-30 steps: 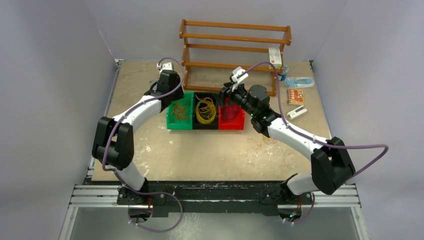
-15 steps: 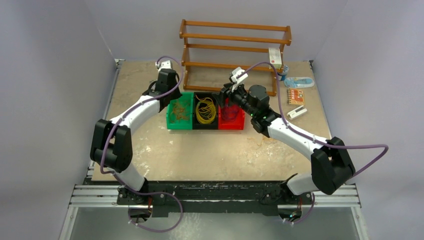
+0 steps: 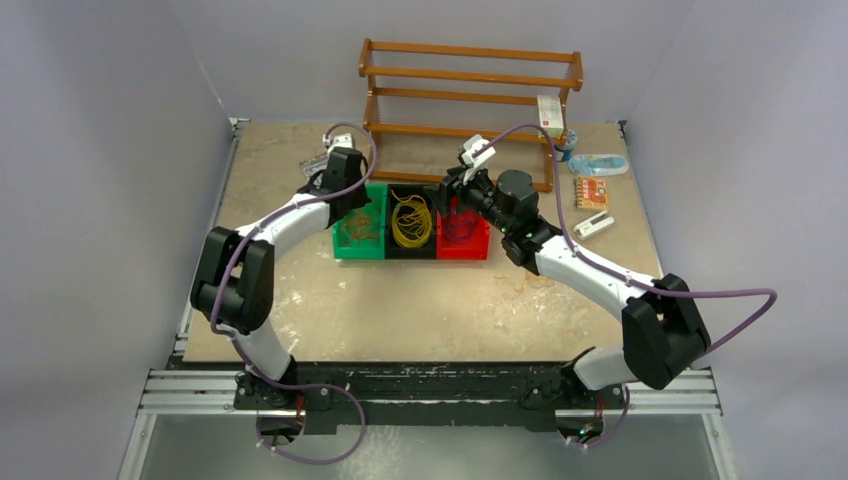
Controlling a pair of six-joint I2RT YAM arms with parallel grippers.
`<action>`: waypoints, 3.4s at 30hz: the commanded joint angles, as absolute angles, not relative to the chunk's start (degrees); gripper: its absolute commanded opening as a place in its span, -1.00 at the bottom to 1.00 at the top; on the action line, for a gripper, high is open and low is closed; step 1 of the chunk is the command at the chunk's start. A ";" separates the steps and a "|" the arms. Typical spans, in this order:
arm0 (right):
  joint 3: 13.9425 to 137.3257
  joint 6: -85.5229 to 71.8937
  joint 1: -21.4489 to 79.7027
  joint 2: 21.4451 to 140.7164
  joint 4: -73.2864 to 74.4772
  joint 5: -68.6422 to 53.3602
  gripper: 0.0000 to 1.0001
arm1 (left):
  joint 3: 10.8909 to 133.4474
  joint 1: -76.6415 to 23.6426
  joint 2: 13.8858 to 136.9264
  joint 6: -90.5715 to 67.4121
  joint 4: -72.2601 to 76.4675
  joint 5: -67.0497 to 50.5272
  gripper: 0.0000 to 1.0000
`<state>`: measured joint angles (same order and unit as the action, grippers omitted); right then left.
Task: Untangle the cables
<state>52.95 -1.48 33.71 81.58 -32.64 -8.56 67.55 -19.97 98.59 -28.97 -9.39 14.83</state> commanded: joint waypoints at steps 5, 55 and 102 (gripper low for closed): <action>53.48 -1.40 33.58 80.91 -34.03 -10.33 0.35 | 65.10 -20.56 100.59 -30.19 -5.23 15.75 -1.00; 50.18 -34.10 20.96 68.91 0.38 27.29 0.64 | 63.37 -23.52 83.40 -30.91 -2.78 15.49 -0.28; 49.25 -32.25 13.80 86.38 7.04 12.15 -0.09 | 64.51 -28.30 87.91 -31.02 -0.57 14.38 -0.17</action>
<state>47.03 -32.05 14.06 85.89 7.20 12.23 62.89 -28.27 87.55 -30.74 -3.81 15.09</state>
